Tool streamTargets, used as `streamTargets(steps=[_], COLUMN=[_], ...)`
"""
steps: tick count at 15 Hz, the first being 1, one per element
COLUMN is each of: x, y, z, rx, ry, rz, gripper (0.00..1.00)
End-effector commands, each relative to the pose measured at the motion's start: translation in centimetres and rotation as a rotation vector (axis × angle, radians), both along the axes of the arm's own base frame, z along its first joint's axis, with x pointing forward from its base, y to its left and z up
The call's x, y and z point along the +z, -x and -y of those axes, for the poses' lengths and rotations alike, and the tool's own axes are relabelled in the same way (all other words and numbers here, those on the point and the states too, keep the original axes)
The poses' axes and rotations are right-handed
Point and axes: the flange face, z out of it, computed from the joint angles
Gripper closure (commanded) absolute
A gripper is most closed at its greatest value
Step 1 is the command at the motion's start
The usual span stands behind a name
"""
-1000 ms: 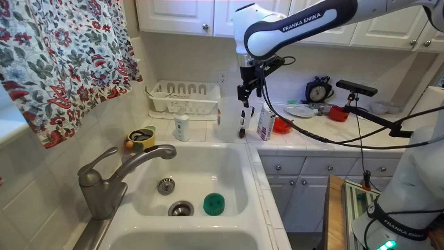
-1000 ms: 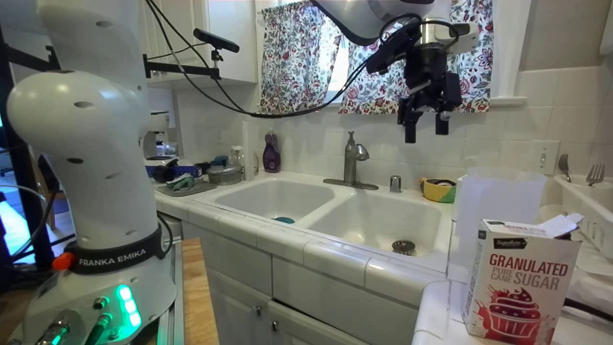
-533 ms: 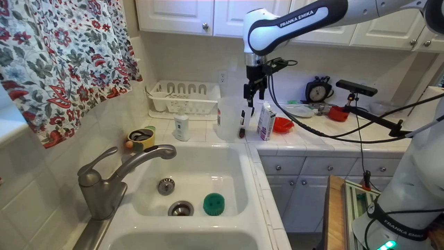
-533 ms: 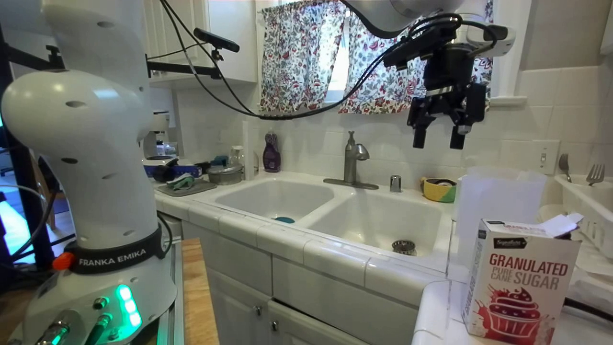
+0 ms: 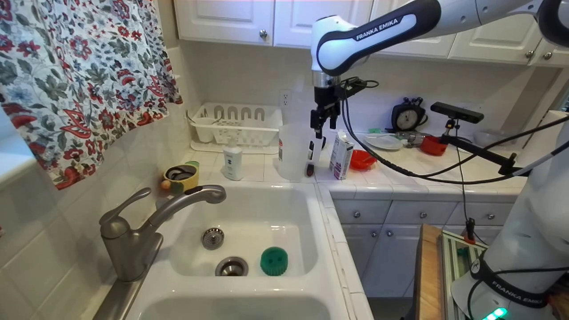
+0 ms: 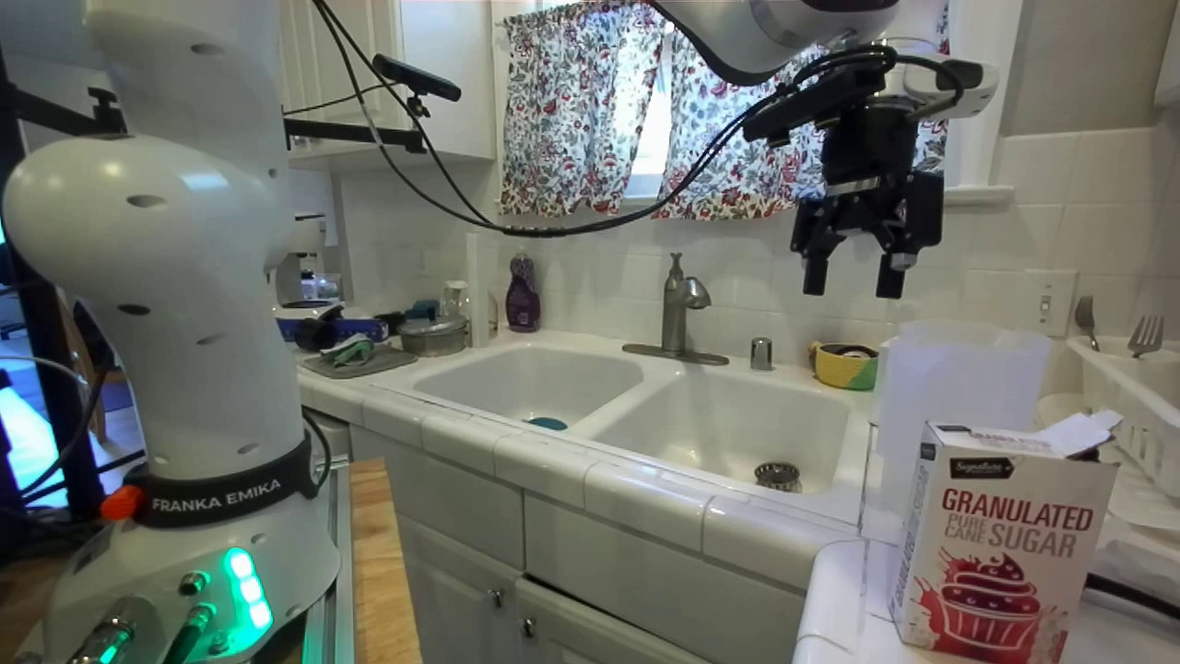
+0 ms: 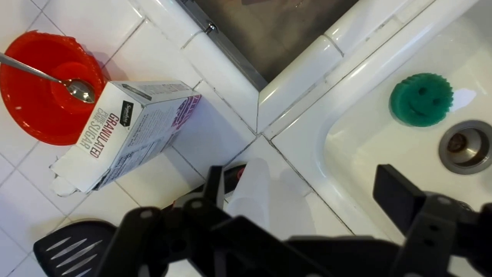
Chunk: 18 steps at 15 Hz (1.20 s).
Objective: Pick up the jar and put it in the sink
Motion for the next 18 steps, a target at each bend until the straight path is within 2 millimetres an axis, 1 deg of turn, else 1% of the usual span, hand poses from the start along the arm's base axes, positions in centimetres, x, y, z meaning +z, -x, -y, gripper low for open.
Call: streamTargets(steps=[1, 3, 5, 10, 14, 18], x=[-1.1, -1.6, -2.4, -4.3, -4.8, -4.9], y=[-1.0, -1.8, -2.4, -3.2, -4.1, -4.6], z=[1.8, 2.8, 3.3, 3.3, 3.3, 3.8], rx=[0.045, 0.045, 0.055, 0.074, 0.065, 0.041], ry=[-0.006, -0.005, -0.010, -0.017, -0.035, -0.057], rz=[0.022, 0.060, 0.083, 0.091, 0.121, 0.142], gripper=[0.00, 0.00, 0.00, 0.00, 0.00, 0.00])
